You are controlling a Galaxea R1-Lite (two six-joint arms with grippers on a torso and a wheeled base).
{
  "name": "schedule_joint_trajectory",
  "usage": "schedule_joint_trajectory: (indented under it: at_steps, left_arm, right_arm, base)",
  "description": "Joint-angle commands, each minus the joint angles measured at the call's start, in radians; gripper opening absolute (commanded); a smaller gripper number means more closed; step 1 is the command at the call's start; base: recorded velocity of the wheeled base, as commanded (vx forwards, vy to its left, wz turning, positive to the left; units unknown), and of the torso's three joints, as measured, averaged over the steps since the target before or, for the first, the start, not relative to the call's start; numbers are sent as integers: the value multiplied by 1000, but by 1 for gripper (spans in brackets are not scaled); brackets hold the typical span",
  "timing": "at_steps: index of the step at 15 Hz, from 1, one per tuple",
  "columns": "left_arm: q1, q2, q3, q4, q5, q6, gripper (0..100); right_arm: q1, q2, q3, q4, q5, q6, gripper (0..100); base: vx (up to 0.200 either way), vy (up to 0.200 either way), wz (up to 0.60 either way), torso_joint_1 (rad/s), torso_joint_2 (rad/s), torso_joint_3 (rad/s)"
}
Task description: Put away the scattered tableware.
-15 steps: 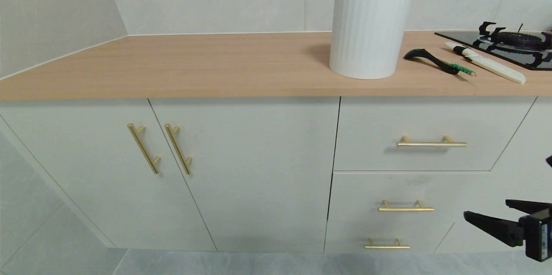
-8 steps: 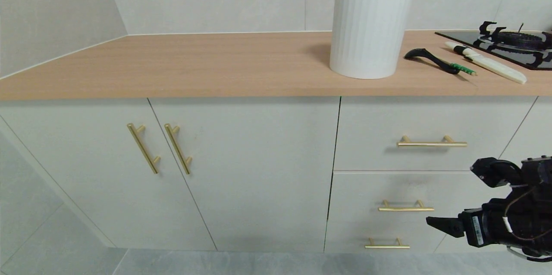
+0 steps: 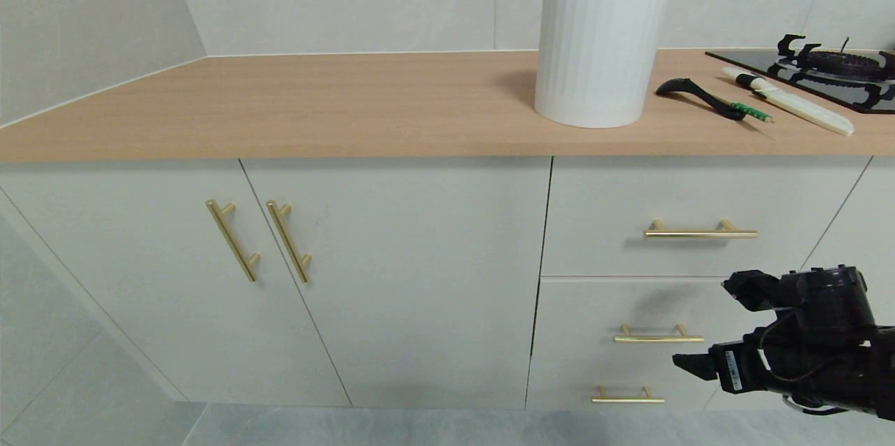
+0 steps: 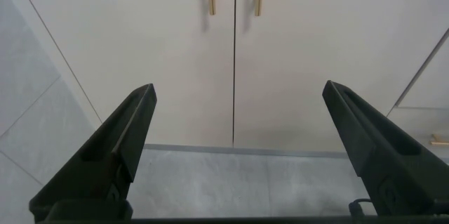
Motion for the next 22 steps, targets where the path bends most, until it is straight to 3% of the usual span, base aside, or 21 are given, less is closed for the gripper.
schedule_joint_trajectory:
  at_steps: [1, 14, 22]
  left_arm:
    - [0, 1, 0, 0, 0, 0, 100]
    - [0, 1, 0, 0, 0, 0, 100]
    - [0, 1, 0, -2, 0, 0, 100]
  right_arm:
    - [-1, 142, 35, -129, -38, 0, 100]
    - [-27, 438, 49, -606, -128, 31, 100]
    - [-27, 485, 20, -609, -128, 29, 100]
  base:
    - [0, 0, 0, 0, 0, 0]
    - [0, 0, 0, 0, 0, 0]
    - [0, 0, 0, 0, 0, 0]
